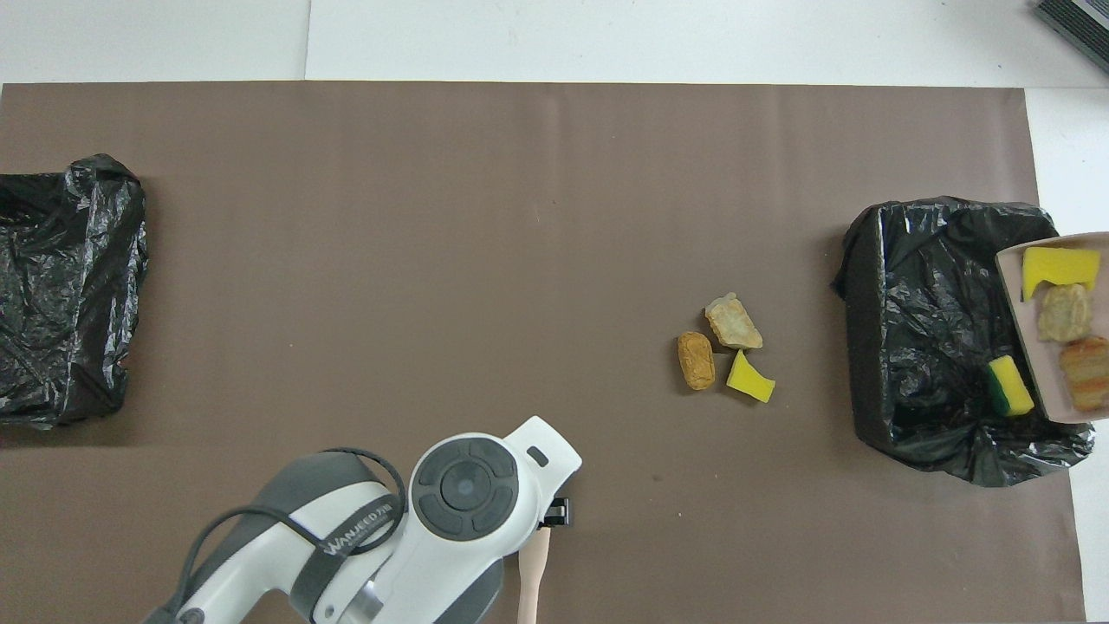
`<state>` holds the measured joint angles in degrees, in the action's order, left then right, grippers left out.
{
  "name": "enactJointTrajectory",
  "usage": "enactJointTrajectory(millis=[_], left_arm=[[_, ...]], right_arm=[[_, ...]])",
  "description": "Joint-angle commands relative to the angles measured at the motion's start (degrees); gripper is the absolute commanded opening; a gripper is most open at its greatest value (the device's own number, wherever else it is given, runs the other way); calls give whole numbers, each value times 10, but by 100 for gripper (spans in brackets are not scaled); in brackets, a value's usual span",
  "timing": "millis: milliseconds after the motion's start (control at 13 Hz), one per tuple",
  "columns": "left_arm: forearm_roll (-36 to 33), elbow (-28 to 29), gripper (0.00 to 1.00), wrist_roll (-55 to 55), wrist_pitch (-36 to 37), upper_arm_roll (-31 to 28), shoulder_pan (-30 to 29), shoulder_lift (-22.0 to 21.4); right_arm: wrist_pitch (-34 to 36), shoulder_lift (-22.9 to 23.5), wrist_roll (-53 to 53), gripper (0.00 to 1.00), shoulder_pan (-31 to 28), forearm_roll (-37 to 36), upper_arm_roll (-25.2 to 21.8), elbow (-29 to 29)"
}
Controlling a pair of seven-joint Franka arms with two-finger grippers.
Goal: Sweep and dump trash in bin
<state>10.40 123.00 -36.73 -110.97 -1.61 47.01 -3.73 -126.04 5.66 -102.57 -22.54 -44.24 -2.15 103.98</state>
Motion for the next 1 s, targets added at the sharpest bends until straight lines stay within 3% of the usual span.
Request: enactJointTrajectory(millis=[0, 308, 615, 923], left_arm=[[-27, -90, 100, 73, 71, 4, -78, 17], [-65, -208, 100, 218, 179, 2, -212, 20], [-82, -322, 100, 352, 266, 0, -328, 16], [-80, -419, 100, 395, 368, -4, -376, 22]], right_arm=[[7, -1, 24, 0, 10, -30, 2, -1], [26, -5, 56, 0, 29, -92, 3, 6], [38, -6, 59, 0, 37, -104, 2, 4], [46, -8, 53, 0, 36, -124, 3, -5]])
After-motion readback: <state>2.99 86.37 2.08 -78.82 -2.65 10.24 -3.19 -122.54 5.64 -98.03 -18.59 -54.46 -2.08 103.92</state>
